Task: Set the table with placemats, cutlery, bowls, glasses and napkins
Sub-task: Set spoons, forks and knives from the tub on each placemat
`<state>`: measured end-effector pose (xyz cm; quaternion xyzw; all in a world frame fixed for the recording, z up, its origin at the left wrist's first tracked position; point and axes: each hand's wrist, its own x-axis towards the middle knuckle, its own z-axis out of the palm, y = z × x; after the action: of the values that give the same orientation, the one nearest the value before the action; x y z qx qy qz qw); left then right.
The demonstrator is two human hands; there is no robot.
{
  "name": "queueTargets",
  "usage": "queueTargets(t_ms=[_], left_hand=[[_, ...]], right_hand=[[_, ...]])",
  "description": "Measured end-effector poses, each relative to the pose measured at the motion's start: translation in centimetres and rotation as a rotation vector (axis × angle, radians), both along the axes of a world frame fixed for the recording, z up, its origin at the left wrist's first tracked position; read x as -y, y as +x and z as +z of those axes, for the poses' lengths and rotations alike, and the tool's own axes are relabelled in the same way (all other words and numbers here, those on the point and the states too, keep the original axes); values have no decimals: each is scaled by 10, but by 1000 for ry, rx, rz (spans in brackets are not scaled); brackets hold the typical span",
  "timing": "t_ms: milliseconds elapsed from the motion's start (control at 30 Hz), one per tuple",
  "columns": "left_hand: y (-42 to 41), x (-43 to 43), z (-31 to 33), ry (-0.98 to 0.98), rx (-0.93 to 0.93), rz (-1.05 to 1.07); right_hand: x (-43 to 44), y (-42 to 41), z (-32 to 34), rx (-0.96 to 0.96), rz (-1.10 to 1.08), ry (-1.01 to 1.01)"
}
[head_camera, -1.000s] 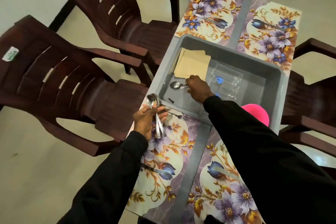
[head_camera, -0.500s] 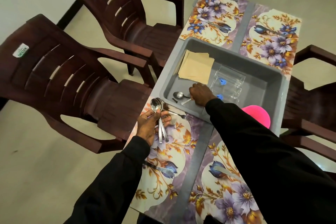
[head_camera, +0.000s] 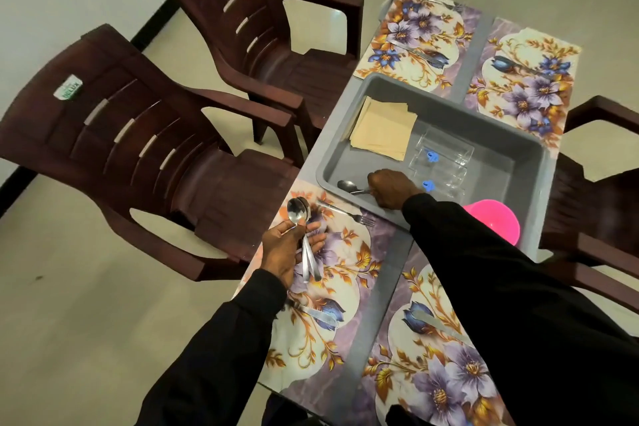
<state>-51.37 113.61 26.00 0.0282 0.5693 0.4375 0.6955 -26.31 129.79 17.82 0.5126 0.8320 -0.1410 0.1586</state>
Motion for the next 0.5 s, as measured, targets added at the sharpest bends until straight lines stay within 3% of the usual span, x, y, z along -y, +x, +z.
queueTargets(t_ms=[200, 500], left_hand=[[-2, 8, 3, 22, 92, -46], [3, 15, 13, 112, 21, -70]], right_hand=[[7, 2, 6, -344, -228, -43], [19, -1, 38, -659, -520, 185]])
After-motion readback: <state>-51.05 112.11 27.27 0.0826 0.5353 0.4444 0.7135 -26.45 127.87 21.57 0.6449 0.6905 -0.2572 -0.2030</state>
